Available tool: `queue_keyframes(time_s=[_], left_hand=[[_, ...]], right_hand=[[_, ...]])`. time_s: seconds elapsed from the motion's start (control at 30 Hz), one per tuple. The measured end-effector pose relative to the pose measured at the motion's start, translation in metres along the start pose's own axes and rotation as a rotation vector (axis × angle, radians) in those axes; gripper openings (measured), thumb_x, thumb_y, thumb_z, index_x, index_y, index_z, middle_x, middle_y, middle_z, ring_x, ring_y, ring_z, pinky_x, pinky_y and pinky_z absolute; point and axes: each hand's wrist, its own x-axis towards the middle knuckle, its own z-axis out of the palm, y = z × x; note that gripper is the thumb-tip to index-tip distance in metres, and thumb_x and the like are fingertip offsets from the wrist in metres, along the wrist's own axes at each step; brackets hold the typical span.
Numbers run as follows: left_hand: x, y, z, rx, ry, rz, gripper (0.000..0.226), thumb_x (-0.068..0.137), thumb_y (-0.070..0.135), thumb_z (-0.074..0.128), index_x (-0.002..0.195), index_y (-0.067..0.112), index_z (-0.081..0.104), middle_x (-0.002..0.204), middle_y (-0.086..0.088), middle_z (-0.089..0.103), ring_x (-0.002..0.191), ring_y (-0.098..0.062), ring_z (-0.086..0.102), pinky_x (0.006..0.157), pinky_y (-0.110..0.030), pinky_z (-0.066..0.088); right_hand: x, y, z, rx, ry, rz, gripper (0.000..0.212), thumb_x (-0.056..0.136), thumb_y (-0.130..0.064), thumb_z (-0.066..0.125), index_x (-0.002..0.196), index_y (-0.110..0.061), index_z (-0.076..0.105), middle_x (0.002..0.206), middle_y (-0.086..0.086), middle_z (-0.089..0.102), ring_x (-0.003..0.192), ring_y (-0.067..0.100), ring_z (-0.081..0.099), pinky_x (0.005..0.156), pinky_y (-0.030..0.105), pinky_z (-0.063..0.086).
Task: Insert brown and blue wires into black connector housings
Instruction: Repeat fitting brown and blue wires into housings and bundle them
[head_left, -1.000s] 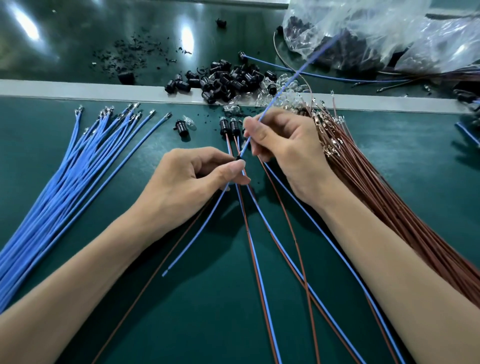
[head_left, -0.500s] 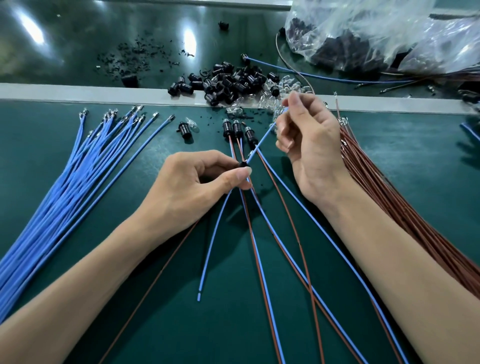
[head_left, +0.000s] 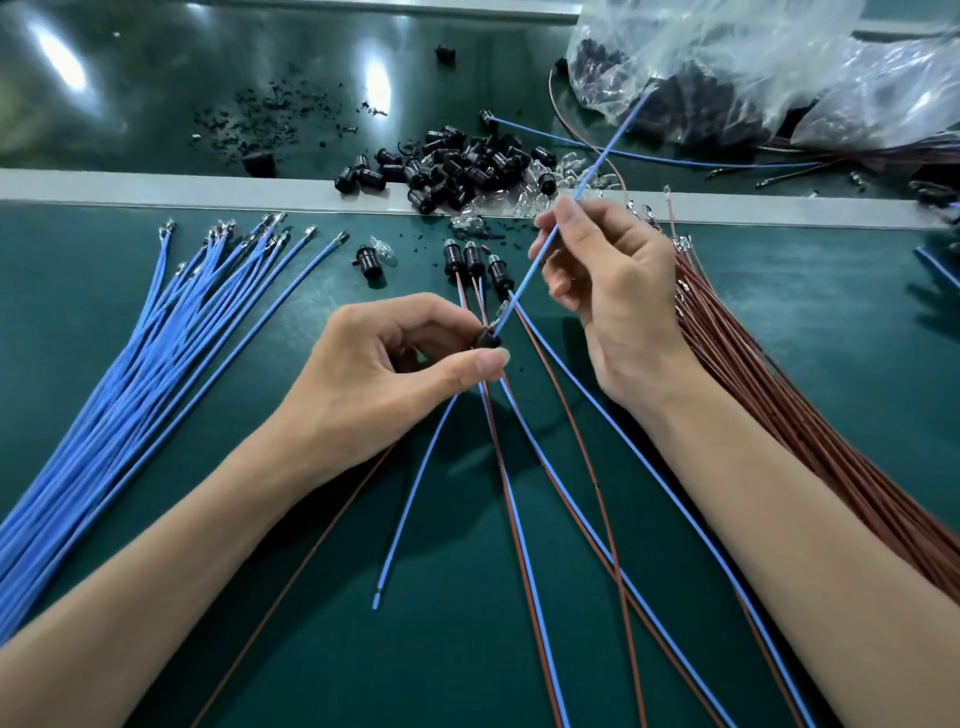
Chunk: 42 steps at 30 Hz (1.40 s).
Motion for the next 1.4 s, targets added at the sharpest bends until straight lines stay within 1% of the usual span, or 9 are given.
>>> queue_keyframes(time_s=[0.07,0.17,0.33,0.5,0.67,0.87,1.03,1.23,1.4], left_hand=[[0.0016,-0.001,0.0003,-0.016,0.02,-0.013,0.018,0.074,0.033,0.071,0.084,0.018,0.069,0.077,0.005,0.074,0.073,-0.015,0.07,0.068,-0.028,0.051],[0.0033,-0.002,0.0005,-0.085,0.059,-0.03,0.016,0.075,0.032,0.068,0.084,0.019,0.067,0.078,0.006,0.075,0.075,-0.006,0.069,0.069,-0.013,0.049],[0.0027,-0.0016,0.0014,-0.073,0.054,-0.035,0.022,0.076,0.03,0.068,0.088,0.012,0.068,0.078,0.005,0.075,0.076,-0.005,0.07,0.07,-0.013,0.051],[0.0016,-0.0004,0.0027,0.012,0.049,-0.043,0.023,0.074,0.035,0.069,0.085,0.015,0.069,0.075,0.009,0.074,0.072,-0.002,0.068,0.07,-0.017,0.052],[0.003,0.0,0.003,-0.018,0.071,-0.05,0.025,0.074,0.032,0.068,0.087,0.01,0.07,0.076,0.007,0.074,0.072,-0.001,0.068,0.067,-0.01,0.049],[0.0021,-0.0016,0.0051,-0.002,0.086,-0.053,0.018,0.074,0.033,0.069,0.084,0.018,0.069,0.074,0.01,0.074,0.071,0.0,0.069,0.067,-0.012,0.051],[0.0028,-0.0018,0.0053,-0.012,0.096,-0.043,0.021,0.073,0.033,0.069,0.085,0.016,0.069,0.076,0.008,0.074,0.072,-0.004,0.069,0.067,-0.012,0.051],[0.003,-0.0028,0.0057,0.002,0.107,-0.034,0.023,0.074,0.034,0.07,0.086,0.014,0.069,0.075,0.009,0.074,0.071,-0.001,0.069,0.066,-0.014,0.052],[0.0032,-0.0031,0.0053,-0.006,0.104,-0.034,0.024,0.073,0.035,0.07,0.087,0.015,0.07,0.077,0.007,0.074,0.075,-0.007,0.071,0.068,-0.013,0.05]], right_hand=[[-0.0013,-0.0007,-0.0008,0.037,-0.041,-0.026,0.015,0.09,-0.013,0.059,0.075,-0.012,0.062,0.059,-0.004,0.061,0.046,0.007,0.043,0.044,0.014,0.031],[-0.0036,0.0005,-0.0002,-0.019,-0.145,-0.041,0.015,0.082,-0.014,0.063,0.069,-0.017,0.068,0.059,-0.003,0.062,0.049,0.008,0.045,0.047,0.014,0.033],[-0.0077,0.0009,0.0007,-0.123,-0.294,-0.019,0.016,0.081,-0.017,0.065,0.065,-0.018,0.071,0.059,-0.001,0.063,0.051,0.008,0.049,0.049,0.013,0.035],[-0.0008,-0.0011,-0.0036,0.15,-0.124,0.051,0.022,0.085,-0.021,0.059,0.065,-0.019,0.069,0.061,-0.001,0.054,0.049,0.006,0.04,0.045,0.017,0.028],[-0.005,0.0048,0.0004,-0.192,-0.264,-0.035,0.018,0.082,-0.022,0.065,0.065,-0.019,0.072,0.052,-0.006,0.052,0.05,0.008,0.037,0.049,0.015,0.029],[-0.0016,-0.0008,-0.0028,0.059,-0.137,0.029,0.024,0.089,-0.023,0.056,0.068,-0.017,0.064,0.053,-0.005,0.052,0.048,0.006,0.04,0.045,0.016,0.028],[-0.0064,0.0041,0.0001,-0.209,-0.288,-0.039,0.023,0.086,-0.022,0.062,0.065,-0.017,0.071,0.052,-0.006,0.052,0.051,0.007,0.04,0.05,0.014,0.031],[-0.0029,-0.0008,-0.0026,0.02,-0.164,-0.005,0.017,0.089,-0.022,0.056,0.075,-0.016,0.064,0.056,-0.004,0.052,0.05,0.008,0.039,0.046,0.018,0.029],[-0.0085,0.0003,0.0018,-0.242,-0.277,-0.053,0.014,0.081,-0.018,0.065,0.068,-0.014,0.069,0.05,-0.011,0.053,0.05,0.006,0.04,0.05,0.016,0.032]])
